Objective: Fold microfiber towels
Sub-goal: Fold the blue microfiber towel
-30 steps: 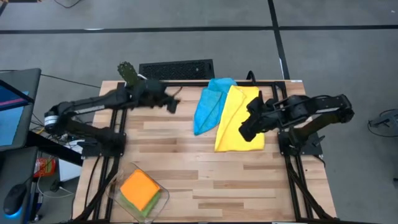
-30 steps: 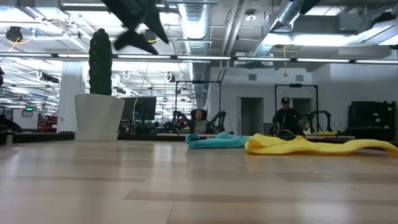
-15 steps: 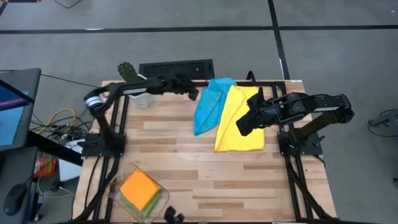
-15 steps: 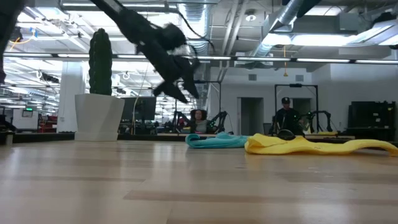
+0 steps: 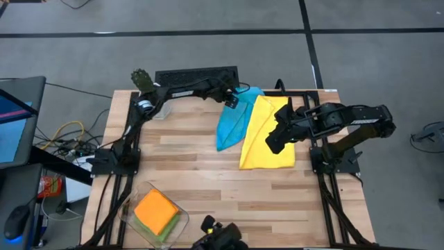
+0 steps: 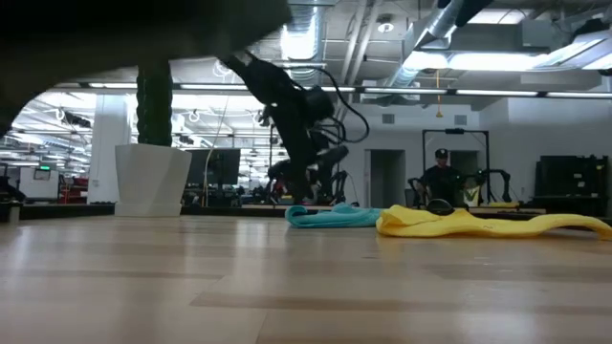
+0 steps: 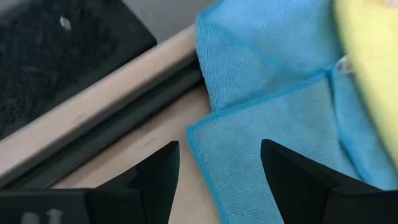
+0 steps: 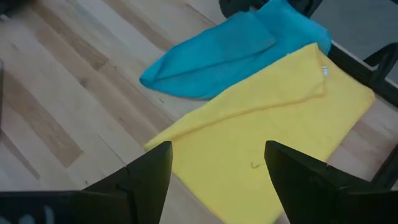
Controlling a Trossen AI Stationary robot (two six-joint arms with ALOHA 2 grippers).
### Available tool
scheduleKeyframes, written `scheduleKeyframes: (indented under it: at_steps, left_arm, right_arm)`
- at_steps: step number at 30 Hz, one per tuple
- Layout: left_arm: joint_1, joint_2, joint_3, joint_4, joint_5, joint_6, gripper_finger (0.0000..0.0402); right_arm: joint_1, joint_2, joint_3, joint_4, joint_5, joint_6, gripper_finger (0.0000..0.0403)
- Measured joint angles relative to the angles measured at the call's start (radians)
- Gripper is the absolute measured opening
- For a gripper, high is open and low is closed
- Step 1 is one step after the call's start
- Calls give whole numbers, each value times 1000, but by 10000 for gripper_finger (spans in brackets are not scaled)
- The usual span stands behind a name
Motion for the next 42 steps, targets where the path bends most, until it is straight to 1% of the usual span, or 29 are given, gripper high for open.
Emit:
scheduleKeyframes:
  at_steps: [1, 3, 6, 9, 11, 14, 16, 19, 22, 24, 27, 32, 39, 42]
  left_arm:
    - [1, 19, 27, -18, 0, 0, 218]
    - [7, 49, 75, -49, 40, -3, 218]
    - [8, 72, 130, -86, 51, -8, 218]
    - [10, 81, 158, -138, 32, -35, 218]
    - [16, 84, 162, -205, 54, -72, 218]
    - [23, 85, 133, -210, 120, -110, 218]
    - [23, 87, 117, -257, 148, -134, 218]
    - [1, 87, 115, -332, 162, -110, 218]
    - [-37, 79, 115, -403, 149, -61, 218]
    - [-65, 61, 115, -432, 116, -41, 218]
    - [-114, 31, 116, -502, 75, -30, 218]
    - [-206, 24, 115, -574, 27, -23, 218]
    - [-312, 7, 115, -672, -61, -122, 218]
    - [-337, -4, 115, -671, -67, -167, 218]
  right_arm:
    - [0, -1, 0, -2, 0, 0, 280]
    - [1, -8, 0, -8, 0, 0, 280]
    - [2, -20, 1, -13, 0, 0, 280]
    - [2, -27, 1, -19, 0, 0, 280]
    - [6, -35, 1, -19, 0, 0, 280]
    - [17, -42, 1, -19, 1, 0, 280]
    - [24, -39, 1, -19, 0, 0, 280]
    - [38, -41, 1, -20, 3, -8, 280]
    - [47, -39, 1, -19, 3, -25, 280]
    - [52, -39, 1, -19, 3, -26, 280]
    - [60, -39, 1, -19, 3, -25, 280]
    - [81, -39, 1, -19, 3, -19, 280]
    - [116, -39, 1, -21, 3, -18, 280]
    - [134, -39, 1, -24, 4, -27, 280]
